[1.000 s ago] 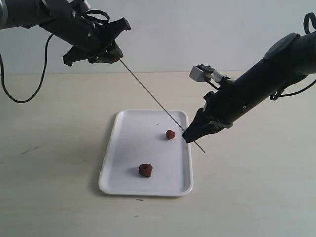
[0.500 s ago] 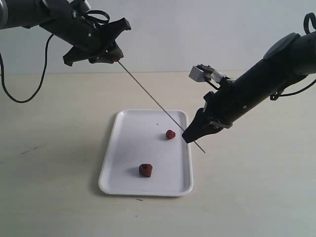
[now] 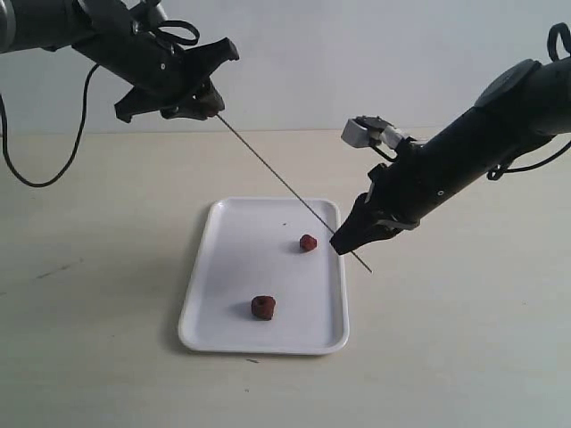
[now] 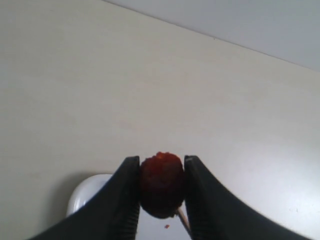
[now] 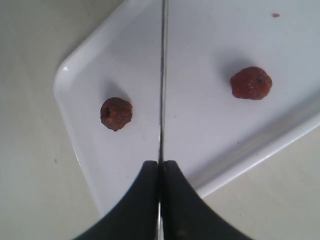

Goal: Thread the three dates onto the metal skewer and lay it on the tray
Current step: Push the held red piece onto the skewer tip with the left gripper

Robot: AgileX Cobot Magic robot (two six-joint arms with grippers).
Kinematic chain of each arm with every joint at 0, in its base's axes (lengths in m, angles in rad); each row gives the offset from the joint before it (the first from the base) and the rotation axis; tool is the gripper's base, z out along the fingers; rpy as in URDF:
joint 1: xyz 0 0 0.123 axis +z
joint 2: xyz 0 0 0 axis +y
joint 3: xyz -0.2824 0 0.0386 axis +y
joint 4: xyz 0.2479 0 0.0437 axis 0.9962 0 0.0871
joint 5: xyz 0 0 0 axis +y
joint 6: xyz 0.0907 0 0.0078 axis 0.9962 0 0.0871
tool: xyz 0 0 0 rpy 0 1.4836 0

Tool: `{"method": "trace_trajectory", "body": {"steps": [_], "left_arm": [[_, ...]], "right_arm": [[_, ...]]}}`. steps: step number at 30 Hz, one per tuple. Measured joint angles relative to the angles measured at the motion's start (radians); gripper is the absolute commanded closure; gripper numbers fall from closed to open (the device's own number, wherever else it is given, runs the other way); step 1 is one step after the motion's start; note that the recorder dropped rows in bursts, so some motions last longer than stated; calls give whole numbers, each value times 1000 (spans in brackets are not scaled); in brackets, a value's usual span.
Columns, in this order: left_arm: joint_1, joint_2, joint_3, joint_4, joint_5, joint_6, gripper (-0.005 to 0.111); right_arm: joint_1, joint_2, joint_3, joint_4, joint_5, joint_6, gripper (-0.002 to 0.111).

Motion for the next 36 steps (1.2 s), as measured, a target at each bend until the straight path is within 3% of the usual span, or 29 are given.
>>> {"method": "trace_trajectory", "body": {"steps": [17, 36], "left_arm": [[-10, 0, 0, -78, 12, 62, 76], [-116, 0, 0, -75, 16, 111, 76]], "right_arm": [[2, 0, 0, 69, -9, -31, 108], [2, 0, 0, 121, -49, -39, 108]]}}
